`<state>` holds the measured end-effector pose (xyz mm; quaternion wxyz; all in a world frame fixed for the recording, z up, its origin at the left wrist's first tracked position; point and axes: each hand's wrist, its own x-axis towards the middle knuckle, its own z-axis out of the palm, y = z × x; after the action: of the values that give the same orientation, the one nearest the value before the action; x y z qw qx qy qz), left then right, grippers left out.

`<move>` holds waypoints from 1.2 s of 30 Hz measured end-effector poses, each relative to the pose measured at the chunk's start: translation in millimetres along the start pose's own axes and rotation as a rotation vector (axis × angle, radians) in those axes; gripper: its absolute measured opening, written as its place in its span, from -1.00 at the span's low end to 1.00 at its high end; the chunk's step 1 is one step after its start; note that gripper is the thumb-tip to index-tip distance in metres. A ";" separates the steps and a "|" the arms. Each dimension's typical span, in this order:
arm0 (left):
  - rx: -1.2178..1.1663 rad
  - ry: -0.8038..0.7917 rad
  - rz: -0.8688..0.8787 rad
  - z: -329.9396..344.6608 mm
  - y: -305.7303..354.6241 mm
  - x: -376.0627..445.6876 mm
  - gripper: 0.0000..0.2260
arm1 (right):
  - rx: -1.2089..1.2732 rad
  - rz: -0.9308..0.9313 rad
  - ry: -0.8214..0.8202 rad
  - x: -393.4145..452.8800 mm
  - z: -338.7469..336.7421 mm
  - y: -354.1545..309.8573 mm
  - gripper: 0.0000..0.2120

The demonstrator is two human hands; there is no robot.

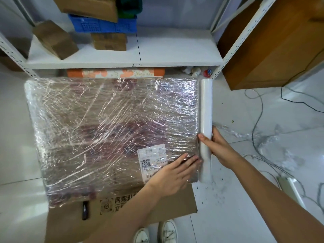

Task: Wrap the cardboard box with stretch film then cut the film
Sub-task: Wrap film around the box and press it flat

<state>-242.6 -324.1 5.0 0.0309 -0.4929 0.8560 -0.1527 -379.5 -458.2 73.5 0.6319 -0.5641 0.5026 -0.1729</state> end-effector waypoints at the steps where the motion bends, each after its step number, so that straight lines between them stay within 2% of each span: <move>1: 0.003 0.003 -0.019 2.4 -0.3 2.2 -0.47 | 0.010 0.021 -0.008 3.4 -1.5 0.6 -0.68; 4: -0.020 0.001 -0.028 4.3 2.0 1.3 -0.45 | 0.096 0.129 -0.004 12.0 -3.1 -1.5 -0.80; 6: -0.034 0.017 -0.005 7.8 5.3 -0.1 -0.46 | 0.138 0.188 0.000 13.5 -2.7 -1.0 -0.80; 11: -0.179 0.079 -0.011 -8.2 11.6 2.3 -0.52 | 0.146 0.139 -0.002 5.6 -4.8 7.3 -0.82; 14: -0.105 0.169 -0.125 -22.1 -10.0 17.7 -0.48 | 0.166 0.133 -0.011 4.2 -5.4 13.8 -0.81; 17: -0.018 0.105 -0.289 -28.4 -37.8 32.1 -0.39 | 0.178 0.121 -0.022 1.5 -4.5 16.8 -0.80; 20: -0.047 0.033 -0.299 -24.6 -39.7 33.9 -0.39 | 0.210 0.137 -0.025 2.6 -4.6 13.8 -0.79; 22: -0.051 0.035 -0.284 -24.2 -35.5 32.9 -0.40 | 0.200 0.154 -0.029 3.2 -4.1 8.8 -0.72; 25: -0.073 0.070 -0.268 -35.1 -33.8 39.4 -0.46 | 0.064 0.121 0.003 4.2 0.6 1.9 -0.48; 27: -0.058 0.170 -0.322 -45.1 -43.7 52.8 -0.56 | -0.006 0.098 0.025 6.8 1.6 2.2 -0.34; 28: -0.039 0.200 -0.385 -49.2 -52.6 59.9 -0.57 | -0.037 0.095 0.026 7.9 1.2 2.8 -0.34; 31: -0.027 0.150 -0.532 -53.4 -83.2 71.3 -0.47 | -0.105 0.097 0.020 8.9 -1.8 3.3 -0.50; 33: -0.048 0.073 -0.531 -50.1 -90.6 73.7 -0.42 | -0.135 0.100 0.003 10.5 -3.9 4.7 -0.58; 36: -0.110 0.110 -0.626 -53.4 -96.3 71.6 -0.44 | -0.174 0.091 -0.028 14.2 -6.2 3.2 -0.58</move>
<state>-209.8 -417.9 90.9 -0.0905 -0.7242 0.6702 -0.1349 -379.6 -471.7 65.3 0.5947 -0.5956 0.5321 -0.0920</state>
